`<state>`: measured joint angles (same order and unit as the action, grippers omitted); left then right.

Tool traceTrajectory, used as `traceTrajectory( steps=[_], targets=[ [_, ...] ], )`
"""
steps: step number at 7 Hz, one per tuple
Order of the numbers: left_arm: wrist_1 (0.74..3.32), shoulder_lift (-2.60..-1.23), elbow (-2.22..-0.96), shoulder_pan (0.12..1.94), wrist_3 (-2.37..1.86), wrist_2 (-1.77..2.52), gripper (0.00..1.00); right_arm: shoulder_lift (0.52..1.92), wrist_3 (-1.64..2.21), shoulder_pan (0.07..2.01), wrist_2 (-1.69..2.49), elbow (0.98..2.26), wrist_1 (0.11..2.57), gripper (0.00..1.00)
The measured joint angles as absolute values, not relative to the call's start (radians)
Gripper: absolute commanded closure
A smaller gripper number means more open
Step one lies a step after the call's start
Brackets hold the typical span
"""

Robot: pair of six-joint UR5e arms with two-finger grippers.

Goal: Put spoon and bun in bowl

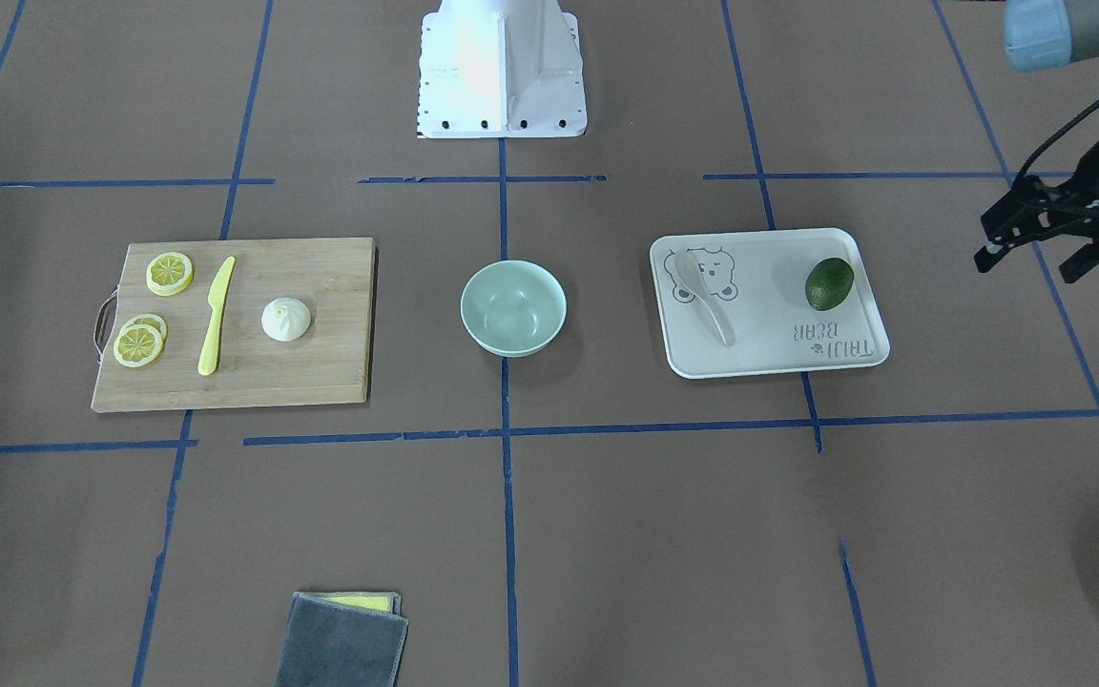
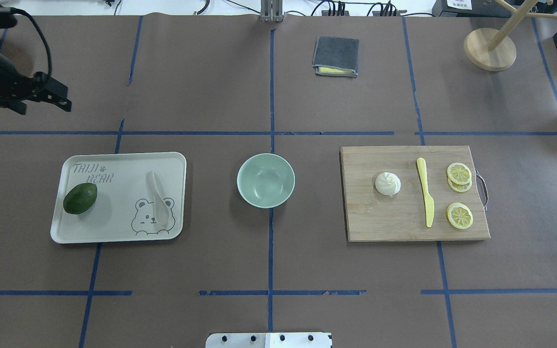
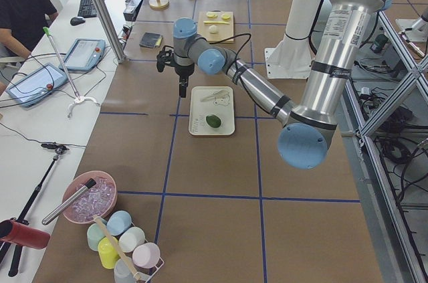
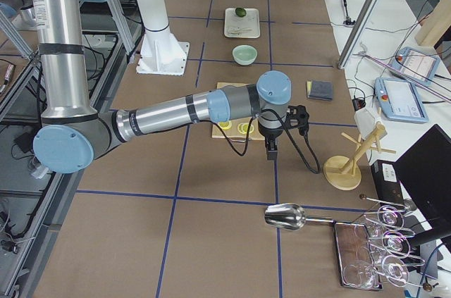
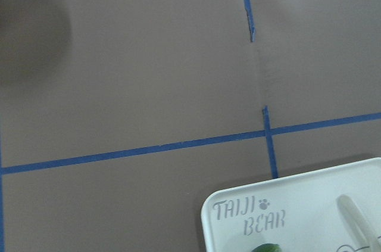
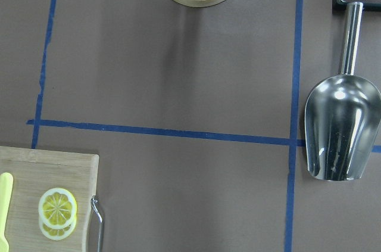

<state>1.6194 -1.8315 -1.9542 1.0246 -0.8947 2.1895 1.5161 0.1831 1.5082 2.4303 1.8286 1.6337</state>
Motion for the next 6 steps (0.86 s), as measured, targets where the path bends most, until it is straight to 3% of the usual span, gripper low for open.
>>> traceTrajectory(
  steps=[3,6],
  targets=[
    [1.712,-1.841,-1.932,0.829,-1.233,2.058,0.03,1.515,0.43,1.399,2.426,1.976,1.627,0.0],
    [1.793,-1.891,-1.812,0.681,-1.412,1.915,0.09,1.512,0.638,1.292,2.392,2.02,1.508,0.0]
  ],
)
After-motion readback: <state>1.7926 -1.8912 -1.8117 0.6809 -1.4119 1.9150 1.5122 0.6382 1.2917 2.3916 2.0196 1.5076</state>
